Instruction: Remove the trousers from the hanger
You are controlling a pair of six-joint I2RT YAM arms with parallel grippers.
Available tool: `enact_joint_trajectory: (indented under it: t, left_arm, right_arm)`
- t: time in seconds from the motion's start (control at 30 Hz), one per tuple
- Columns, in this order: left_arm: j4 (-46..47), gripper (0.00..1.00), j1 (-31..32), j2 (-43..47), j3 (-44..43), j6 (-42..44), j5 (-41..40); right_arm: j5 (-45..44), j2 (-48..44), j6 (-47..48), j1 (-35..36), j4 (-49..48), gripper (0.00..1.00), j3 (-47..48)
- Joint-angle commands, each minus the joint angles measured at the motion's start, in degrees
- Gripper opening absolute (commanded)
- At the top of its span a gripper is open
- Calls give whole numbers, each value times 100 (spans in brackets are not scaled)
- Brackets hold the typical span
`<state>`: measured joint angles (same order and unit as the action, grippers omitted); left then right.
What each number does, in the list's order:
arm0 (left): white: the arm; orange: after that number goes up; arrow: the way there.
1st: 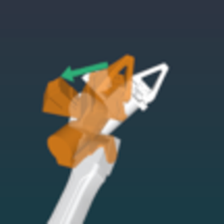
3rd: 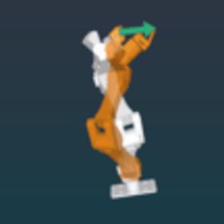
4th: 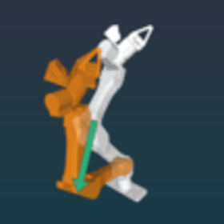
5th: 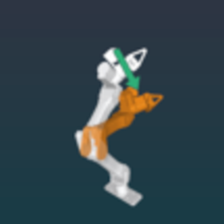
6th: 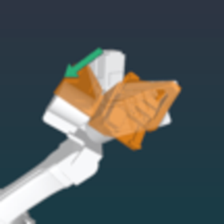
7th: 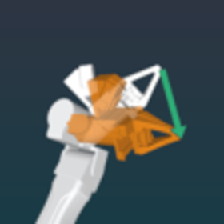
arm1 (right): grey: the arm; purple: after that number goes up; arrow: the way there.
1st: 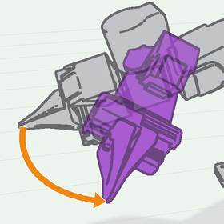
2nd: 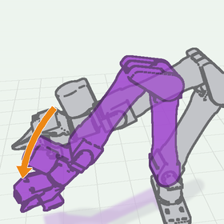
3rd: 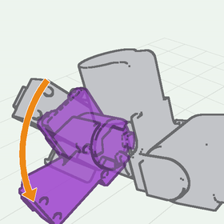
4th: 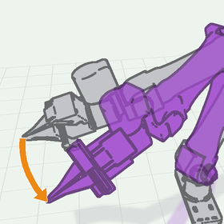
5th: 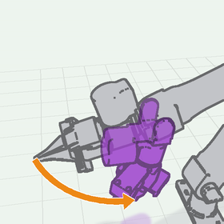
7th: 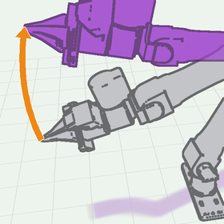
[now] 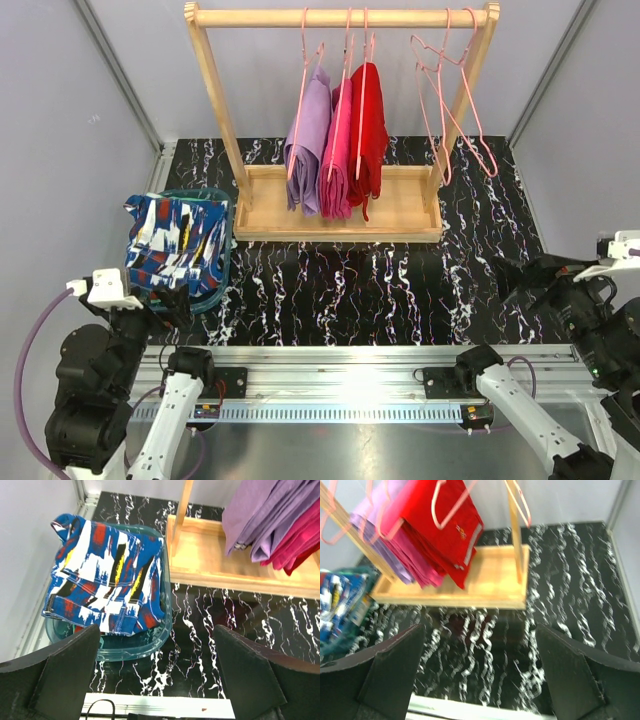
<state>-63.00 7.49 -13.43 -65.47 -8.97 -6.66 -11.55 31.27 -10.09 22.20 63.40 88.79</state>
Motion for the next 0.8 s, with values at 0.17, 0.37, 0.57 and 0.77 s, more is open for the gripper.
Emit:
enact_joint_trajectory:
  t: [0.17,0.37,0.57,0.77]
  left_arm:
    - [368,99,42,113,228,115,261]
    - [376,99,42,-1,149,133,200]
    - [394,99,42,-80,87,124,147]
    - [403,99,42,-133,43,97,33]
  right_arm:
    - [-445,-138,77,13,789,100,-344]
    - [-427,-138,-46,4,543,99,-626]
    - [-427,-165,-2,4,314,99,-776]
    - [-383,-165,-11,13,147,99,-969]
